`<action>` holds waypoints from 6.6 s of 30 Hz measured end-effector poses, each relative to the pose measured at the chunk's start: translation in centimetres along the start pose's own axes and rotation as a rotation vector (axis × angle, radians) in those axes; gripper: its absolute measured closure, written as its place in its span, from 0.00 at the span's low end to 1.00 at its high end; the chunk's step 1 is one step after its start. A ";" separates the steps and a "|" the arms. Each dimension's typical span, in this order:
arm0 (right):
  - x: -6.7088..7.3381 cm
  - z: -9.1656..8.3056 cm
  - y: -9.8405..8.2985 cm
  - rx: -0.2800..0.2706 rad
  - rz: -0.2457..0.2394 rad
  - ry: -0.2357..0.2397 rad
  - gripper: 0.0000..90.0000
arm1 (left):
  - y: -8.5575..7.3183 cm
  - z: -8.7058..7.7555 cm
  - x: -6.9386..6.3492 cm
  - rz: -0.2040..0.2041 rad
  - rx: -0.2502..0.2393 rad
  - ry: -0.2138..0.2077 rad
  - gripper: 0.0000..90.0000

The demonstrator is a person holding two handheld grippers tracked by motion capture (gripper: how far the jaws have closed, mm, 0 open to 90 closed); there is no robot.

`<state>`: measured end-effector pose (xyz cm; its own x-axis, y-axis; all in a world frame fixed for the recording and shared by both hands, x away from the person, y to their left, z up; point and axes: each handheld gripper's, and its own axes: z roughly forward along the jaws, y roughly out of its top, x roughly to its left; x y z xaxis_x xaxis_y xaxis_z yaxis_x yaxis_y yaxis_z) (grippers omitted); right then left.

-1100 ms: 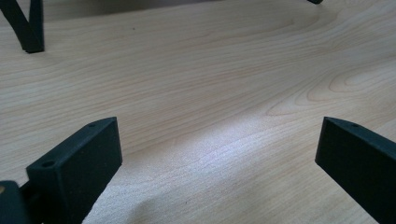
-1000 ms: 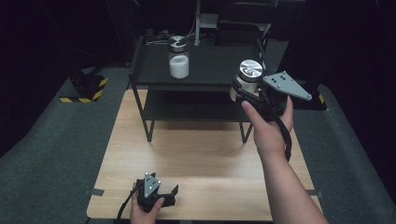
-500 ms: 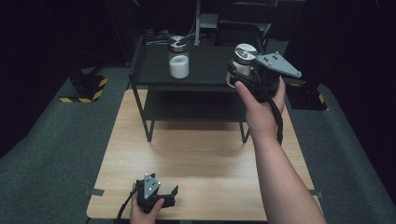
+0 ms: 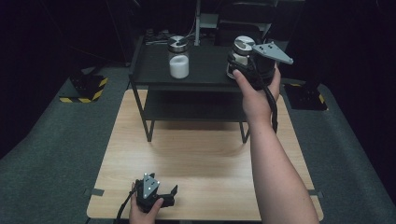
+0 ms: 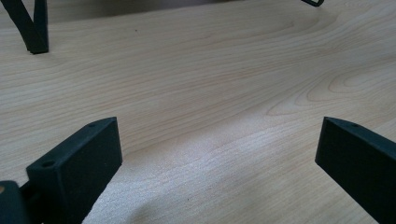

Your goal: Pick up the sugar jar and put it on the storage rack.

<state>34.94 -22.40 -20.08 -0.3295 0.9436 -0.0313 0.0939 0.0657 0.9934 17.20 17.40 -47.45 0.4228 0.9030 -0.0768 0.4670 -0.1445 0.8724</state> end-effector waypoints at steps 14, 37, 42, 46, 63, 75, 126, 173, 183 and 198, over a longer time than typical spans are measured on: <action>0.3 1.8 -0.8 -0.001 0.020 -0.008 0.34 | 0.0 0.0 0.4 -0.009 0.000 -0.008 0.01; 0.2 2.3 -2.4 -0.043 0.048 0.006 0.29 | 0.1 0.0 0.5 -0.003 0.003 -0.011 0.01; 0.2 2.1 -2.3 -0.032 0.036 -0.005 0.16 | 0.2 0.1 0.5 0.000 0.007 -0.011 0.01; 0.4 1.3 -2.9 -0.073 0.008 0.003 0.00 | 0.2 0.1 0.4 0.003 0.010 -0.011 0.01; -1.6 -3.3 -6.1 -0.121 0.000 0.080 0.00 | 0.3 0.2 0.3 0.018 0.015 -0.012 0.01; -2.3 -7.0 -9.2 -0.151 -0.023 0.151 0.00 | 0.4 0.2 0.2 0.027 0.018 -0.012 0.01; -6.6 -16.0 -25.8 -0.005 0.000 0.190 0.00 | -0.5 0.0 0.5 0.047 -0.040 -0.029 0.01; -7.3 -17.9 -30.5 0.275 -0.081 0.111 0.00 | -0.5 0.0 -0.2 0.105 -0.039 -0.022 0.01; -7.7 -16.9 -29.5 0.337 -0.073 0.135 0.01 | -1.3 -0.7 -0.3 0.117 -0.070 -0.031 0.01; -8.1 -17.0 -29.7 0.332 -0.036 0.129 0.01 | -1.1 -0.6 -0.5 0.121 -0.059 -0.024 0.01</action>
<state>18.85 -37.51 -47.41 -0.4517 0.8917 -0.0305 0.3732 0.2199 0.9013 15.97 17.41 -48.10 0.4920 0.8703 0.0197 0.3656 -0.2271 0.9026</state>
